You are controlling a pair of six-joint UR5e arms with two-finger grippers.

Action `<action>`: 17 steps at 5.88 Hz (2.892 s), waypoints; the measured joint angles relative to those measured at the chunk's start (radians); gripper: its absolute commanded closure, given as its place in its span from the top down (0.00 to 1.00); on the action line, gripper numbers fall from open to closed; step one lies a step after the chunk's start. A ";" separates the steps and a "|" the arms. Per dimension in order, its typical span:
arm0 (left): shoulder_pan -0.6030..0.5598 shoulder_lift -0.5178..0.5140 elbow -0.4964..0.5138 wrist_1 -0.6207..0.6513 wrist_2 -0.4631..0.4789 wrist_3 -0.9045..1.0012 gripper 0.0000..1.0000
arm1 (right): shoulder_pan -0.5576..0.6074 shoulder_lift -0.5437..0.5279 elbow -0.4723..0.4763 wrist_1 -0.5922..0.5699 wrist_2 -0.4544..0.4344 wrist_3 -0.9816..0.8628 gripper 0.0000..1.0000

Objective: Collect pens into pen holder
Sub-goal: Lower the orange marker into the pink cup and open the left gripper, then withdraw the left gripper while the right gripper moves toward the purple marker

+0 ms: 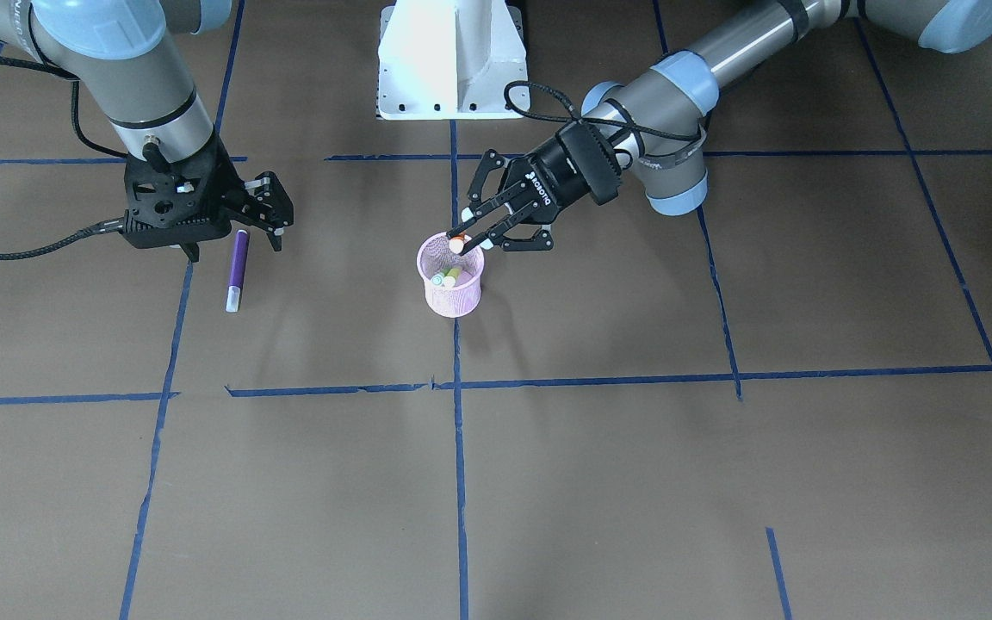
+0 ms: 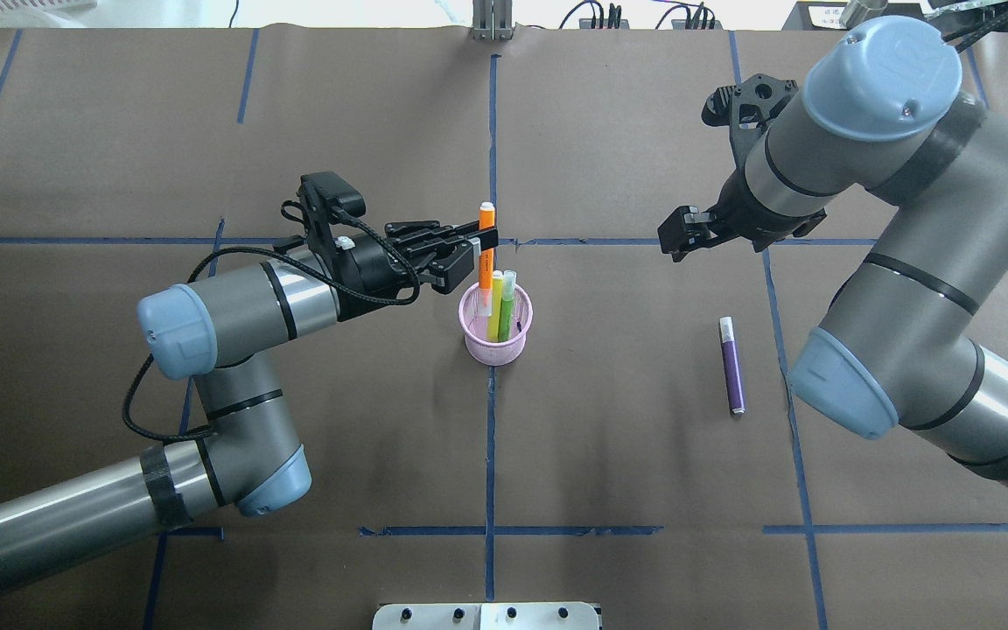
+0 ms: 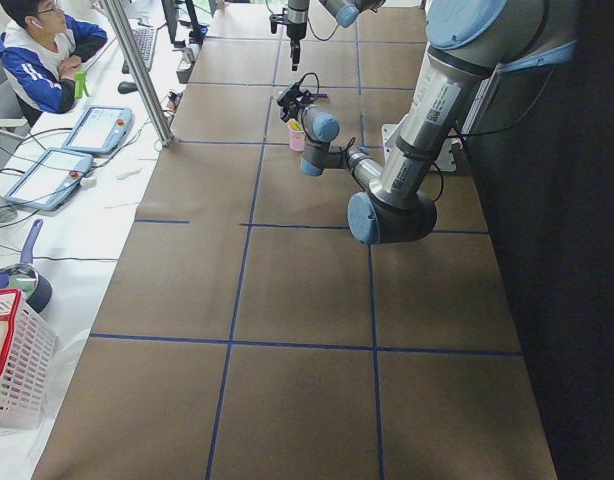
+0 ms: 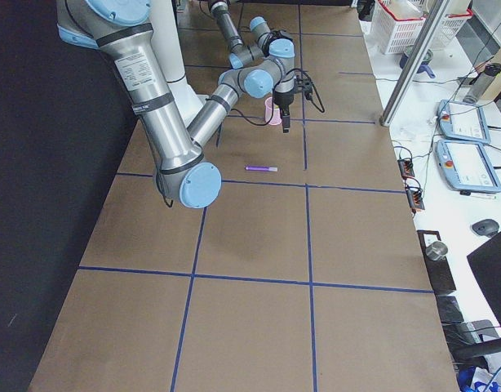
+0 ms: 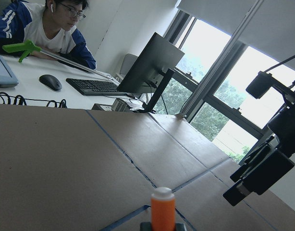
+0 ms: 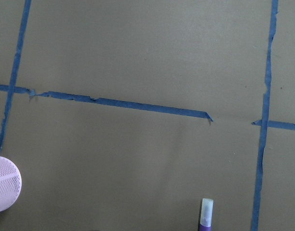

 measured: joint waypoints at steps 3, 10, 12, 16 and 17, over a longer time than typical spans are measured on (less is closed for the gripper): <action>0.006 -0.026 0.066 -0.008 0.017 0.005 0.00 | -0.001 -0.002 -0.004 0.000 -0.001 -0.001 1.00; 0.008 -0.036 0.111 -0.009 0.009 0.006 0.83 | -0.001 -0.006 -0.003 0.001 -0.001 0.002 1.00; -0.001 -0.031 0.087 -0.003 -0.007 0.005 0.86 | 0.000 -0.008 -0.001 0.001 0.000 0.004 1.00; -0.201 0.073 -0.103 0.306 -0.303 0.005 1.00 | -0.029 -0.104 -0.032 0.113 0.004 0.000 1.00; -0.238 0.107 -0.142 0.388 -0.358 0.006 1.00 | -0.049 -0.125 -0.080 0.196 0.001 0.001 1.00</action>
